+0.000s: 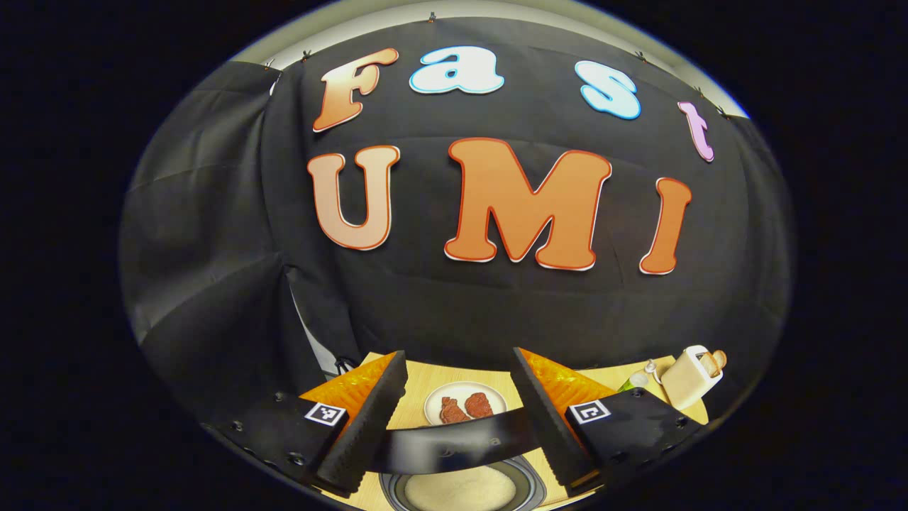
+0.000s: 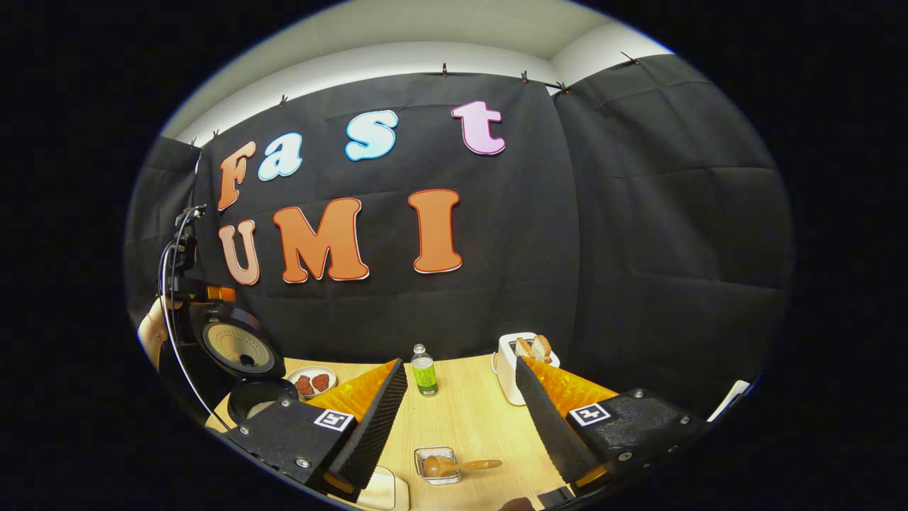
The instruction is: Close the left gripper, press the button to open the rice cooker; take a wooden spoon from the chopstick holder with the right hand, scoop a spoonful of rice and pour it into the rice cooker, then put the wooden spoon back into the chopstick holder.
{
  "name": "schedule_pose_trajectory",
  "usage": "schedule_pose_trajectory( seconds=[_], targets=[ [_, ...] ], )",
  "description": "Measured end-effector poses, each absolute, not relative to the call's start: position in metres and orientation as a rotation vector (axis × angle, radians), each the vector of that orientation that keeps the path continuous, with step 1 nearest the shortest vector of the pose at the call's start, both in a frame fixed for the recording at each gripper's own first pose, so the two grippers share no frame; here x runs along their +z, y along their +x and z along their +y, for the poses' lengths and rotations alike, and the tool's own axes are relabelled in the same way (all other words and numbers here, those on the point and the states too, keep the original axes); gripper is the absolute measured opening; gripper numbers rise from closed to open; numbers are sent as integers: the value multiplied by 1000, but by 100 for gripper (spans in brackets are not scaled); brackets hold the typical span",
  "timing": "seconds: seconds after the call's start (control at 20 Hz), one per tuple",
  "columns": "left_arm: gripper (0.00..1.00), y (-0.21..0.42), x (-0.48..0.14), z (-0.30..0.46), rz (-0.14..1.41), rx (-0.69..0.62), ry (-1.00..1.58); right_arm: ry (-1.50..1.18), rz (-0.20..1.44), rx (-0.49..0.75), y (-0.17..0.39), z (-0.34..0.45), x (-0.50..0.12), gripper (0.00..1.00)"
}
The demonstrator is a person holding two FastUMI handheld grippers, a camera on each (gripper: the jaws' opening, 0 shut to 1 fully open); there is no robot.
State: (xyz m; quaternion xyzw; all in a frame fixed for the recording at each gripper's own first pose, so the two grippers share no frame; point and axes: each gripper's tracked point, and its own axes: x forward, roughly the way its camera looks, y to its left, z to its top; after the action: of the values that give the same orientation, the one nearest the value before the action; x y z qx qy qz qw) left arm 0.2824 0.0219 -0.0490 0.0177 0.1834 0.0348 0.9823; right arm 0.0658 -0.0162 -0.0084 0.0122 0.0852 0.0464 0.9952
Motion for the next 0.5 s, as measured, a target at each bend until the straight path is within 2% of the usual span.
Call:
schedule_pose_trajectory(
  seconds=[0.3, 0.35, 0.4, 0.5],
  targets=[
    [95, 265, -54, 15, 365, 50, -1, 26, 145, 109, 62, -13, 3, 95],
    [99, 261, -56, 13, 366, 48, 0, 27, 141, 114, 61, -13, 5, 95],
    [95, 256, -58, 11, 369, 46, 0, 28, 140, 116, 60, -14, 7, 95],
    [99, 242, -65, 5, 378, 41, -5, 32, 135, 120, 59, -17, 11, 95]
  ],
)
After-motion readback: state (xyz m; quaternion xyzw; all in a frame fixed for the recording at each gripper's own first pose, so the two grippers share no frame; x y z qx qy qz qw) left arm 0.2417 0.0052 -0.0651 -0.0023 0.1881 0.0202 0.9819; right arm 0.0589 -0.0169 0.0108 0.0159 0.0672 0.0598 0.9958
